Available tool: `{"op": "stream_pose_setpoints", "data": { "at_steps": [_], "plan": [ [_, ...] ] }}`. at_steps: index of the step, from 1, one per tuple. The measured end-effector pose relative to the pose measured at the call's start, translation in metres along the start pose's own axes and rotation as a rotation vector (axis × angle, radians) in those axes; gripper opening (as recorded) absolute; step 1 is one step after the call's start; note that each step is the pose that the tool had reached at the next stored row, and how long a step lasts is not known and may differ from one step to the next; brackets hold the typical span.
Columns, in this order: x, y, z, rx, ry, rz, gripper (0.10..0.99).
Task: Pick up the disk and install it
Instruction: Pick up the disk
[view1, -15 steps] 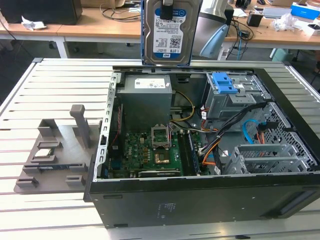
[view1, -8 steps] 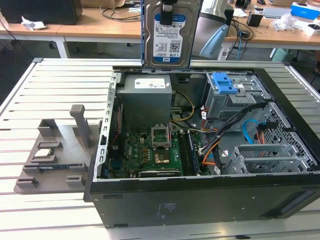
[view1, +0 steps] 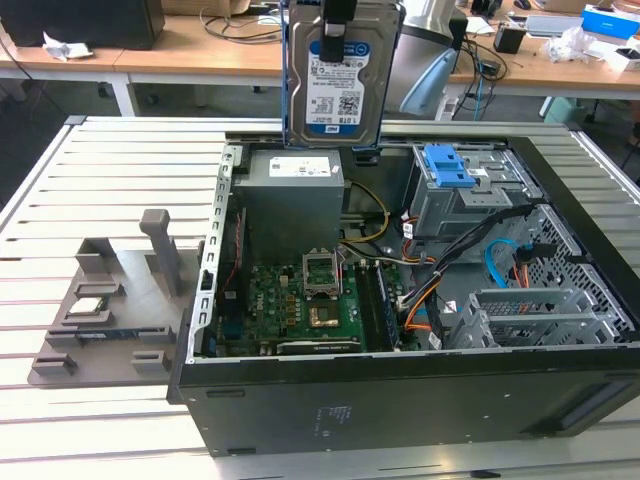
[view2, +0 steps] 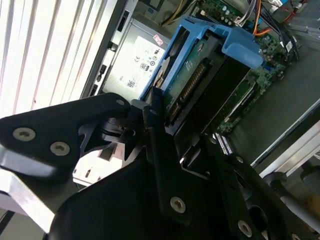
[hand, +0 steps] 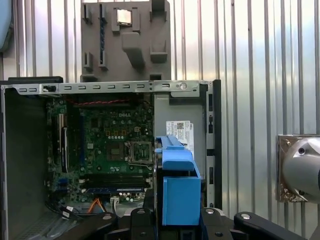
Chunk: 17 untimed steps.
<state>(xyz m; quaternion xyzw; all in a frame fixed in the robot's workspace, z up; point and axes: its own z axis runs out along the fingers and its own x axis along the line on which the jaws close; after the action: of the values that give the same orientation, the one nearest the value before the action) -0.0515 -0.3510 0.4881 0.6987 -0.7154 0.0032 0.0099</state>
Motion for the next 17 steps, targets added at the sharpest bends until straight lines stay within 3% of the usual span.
{"op": "stream_pose_setpoints", "data": {
  "at_steps": [12,17],
  "plan": [
    [0.0433,-0.001,0.002,0.0,0.0022,0.0,0.361],
    [0.0543,-0.0013,0.003,0.0,0.0028,0.0,0.361]
  ]
}}
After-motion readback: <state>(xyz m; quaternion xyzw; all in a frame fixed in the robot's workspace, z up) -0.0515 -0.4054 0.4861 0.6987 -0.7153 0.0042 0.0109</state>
